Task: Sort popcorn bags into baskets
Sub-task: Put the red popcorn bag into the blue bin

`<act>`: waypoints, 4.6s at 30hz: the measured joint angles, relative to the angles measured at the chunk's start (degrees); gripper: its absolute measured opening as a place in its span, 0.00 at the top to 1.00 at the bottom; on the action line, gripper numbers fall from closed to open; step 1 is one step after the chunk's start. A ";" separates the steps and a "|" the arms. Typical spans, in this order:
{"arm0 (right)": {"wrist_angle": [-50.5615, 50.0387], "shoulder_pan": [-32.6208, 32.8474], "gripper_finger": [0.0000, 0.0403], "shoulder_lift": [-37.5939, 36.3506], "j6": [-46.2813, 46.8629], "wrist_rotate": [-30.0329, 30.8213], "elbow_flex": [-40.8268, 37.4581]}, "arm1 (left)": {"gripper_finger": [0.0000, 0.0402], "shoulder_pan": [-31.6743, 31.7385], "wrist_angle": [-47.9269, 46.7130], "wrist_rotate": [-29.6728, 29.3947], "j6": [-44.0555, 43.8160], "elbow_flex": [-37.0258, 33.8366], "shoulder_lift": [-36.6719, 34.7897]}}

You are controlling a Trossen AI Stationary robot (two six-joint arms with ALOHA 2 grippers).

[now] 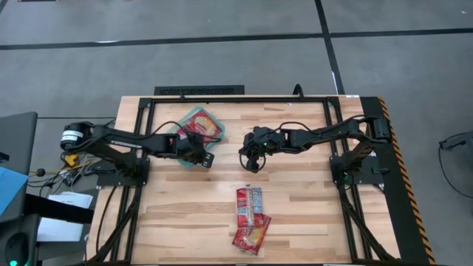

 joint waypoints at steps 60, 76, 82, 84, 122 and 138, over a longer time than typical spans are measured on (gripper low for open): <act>-28.45 23.84 0.86 0.01 46.76 1.00 -3.76 | 0.44 -19.74 6.69 3.07 -11.98 4.64 5.74; -23.45 28.47 0.86 0.07 65.53 13.81 -3.69 | 0.32 -20.23 52.37 13.52 -20.80 3.72 33.84; -15.86 28.82 0.86 5.65 67.28 13.88 -3.70 | 0.32 -20.33 52.63 13.27 -19.08 3.82 34.22; -11.89 28.82 0.86 8.20 67.12 13.11 -3.63 | 0.32 -20.33 52.71 13.26 -19.11 3.81 34.27; -18.36 28.09 0.95 9.53 53.16 11.40 6.64 | 0.85 -23.79 33.03 11.50 -14.23 3.26 20.98; -25.14 30.22 0.85 9.69 54.52 12.46 6.62 | 0.17 -26.69 49.89 1.10 -37.74 5.64 35.09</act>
